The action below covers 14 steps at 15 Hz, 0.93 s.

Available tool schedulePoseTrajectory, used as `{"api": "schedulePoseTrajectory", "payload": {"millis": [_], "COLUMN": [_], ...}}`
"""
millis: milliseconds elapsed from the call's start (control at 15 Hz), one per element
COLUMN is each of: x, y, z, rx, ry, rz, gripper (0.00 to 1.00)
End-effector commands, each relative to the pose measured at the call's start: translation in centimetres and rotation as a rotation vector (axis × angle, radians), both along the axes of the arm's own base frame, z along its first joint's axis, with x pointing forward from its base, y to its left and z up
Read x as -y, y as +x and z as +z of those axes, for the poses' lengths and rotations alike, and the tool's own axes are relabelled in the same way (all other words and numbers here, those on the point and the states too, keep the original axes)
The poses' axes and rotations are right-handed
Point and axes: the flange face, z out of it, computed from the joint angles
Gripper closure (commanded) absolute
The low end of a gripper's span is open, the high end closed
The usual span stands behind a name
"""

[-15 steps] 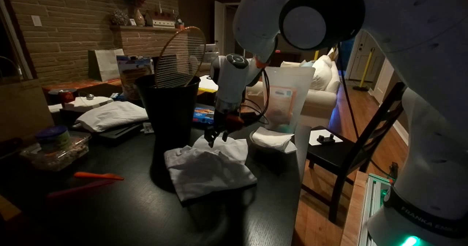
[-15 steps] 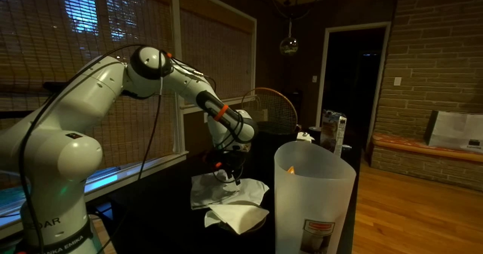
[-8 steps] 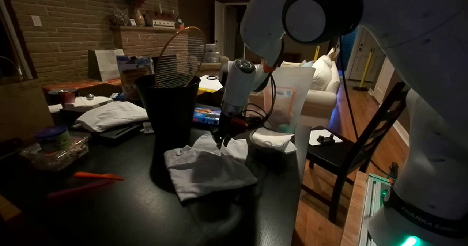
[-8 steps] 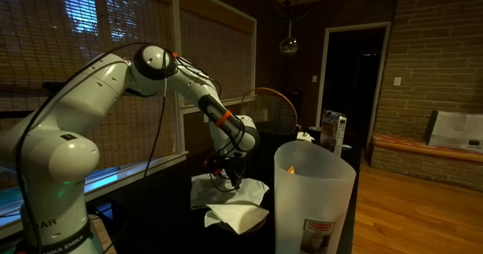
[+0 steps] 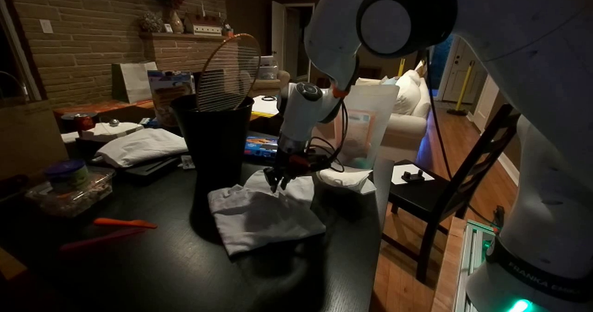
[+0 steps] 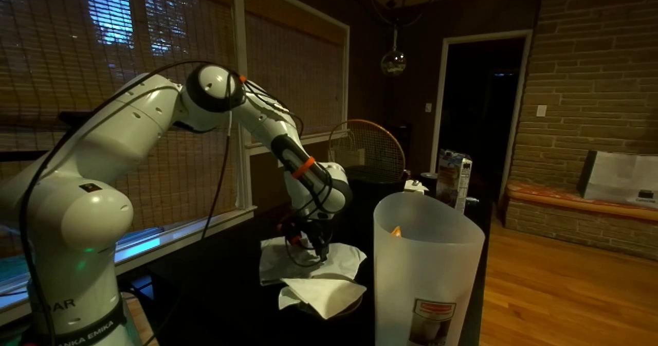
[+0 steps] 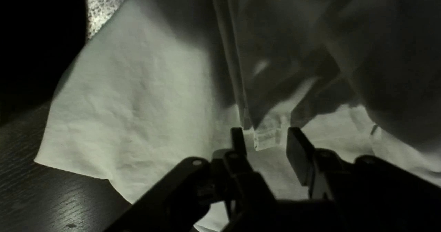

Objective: Unfold the white bed sheet

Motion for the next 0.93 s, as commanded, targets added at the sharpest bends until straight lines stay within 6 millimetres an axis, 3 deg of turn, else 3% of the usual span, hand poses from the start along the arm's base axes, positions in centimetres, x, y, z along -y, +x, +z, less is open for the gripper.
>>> {"api": "schedulePoseTrajectory", "payload": {"millis": [0, 200, 467, 533, 600, 867], "x": [0.2, 0.3, 0.2, 0.1, -0.1, -0.3], "y": [0.2, 0.5, 0.9, 1.1, 1.1, 1.3], "z": [-0.6, -1.1, -2.2, -2.4, -2.4, -1.9], "rx": [0.006, 0.013, 0.015, 0.016, 0.019, 0.031], "ry": [0.017, 0.014, 0.020, 0.023, 0.023, 0.019], "rz": [-0.033, -0.032, -0.038, -0.038, -0.035, -0.027], "gripper": [0.62, 0.63, 0.74, 0.79, 0.98, 0.98]}}
